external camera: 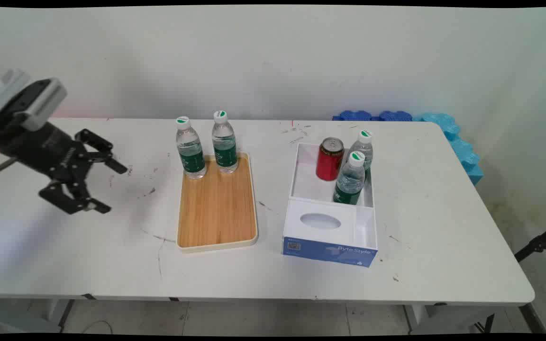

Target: Pick up the green bottle from the white box

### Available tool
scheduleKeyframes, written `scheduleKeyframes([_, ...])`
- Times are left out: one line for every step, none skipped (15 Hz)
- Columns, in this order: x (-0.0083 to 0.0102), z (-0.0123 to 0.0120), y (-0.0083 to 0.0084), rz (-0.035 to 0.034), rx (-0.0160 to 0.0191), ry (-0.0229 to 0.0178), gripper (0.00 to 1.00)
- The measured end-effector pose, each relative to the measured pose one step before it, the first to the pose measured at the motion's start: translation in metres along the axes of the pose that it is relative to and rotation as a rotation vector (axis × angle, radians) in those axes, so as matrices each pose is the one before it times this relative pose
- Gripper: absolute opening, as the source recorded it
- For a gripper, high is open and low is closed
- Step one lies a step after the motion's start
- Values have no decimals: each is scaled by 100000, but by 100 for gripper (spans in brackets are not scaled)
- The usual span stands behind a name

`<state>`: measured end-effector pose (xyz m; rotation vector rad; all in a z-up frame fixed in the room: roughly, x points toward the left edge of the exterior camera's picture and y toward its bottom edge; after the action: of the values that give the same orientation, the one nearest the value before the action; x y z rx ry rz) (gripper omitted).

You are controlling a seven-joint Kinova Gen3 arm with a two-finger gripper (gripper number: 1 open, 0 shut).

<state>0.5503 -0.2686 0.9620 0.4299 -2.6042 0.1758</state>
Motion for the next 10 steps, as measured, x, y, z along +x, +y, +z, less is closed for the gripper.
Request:
scheduleKeyframes([978, 487, -8, -374, 33, 57, 100])
scheduleKeyframes([1213, 648, 1, -732, 161, 282, 100])
scheduleKeyframes([1280, 710, 2, -728, 109, 405, 100])
scheduleKeyframes([1160, 651, -26, -639, 107, 435, 100])
scheduleKeyframes([1404, 793, -80, -860, 298, 671, 100])
scheduleKeyframes([1458, 837, -102, -789, 299, 694, 100])
scheduleKeyframes([1236, 720, -108, -672, 240, 737, 100])
scheduleKeyframes([791, 475, -63, -432, 141, 454, 100])
scheduleKeyframes([1446, 874, -126, -740, 214, 902, 100])
scheduleKeyframes([1245, 766, -112, -765, 275, 978, 100])
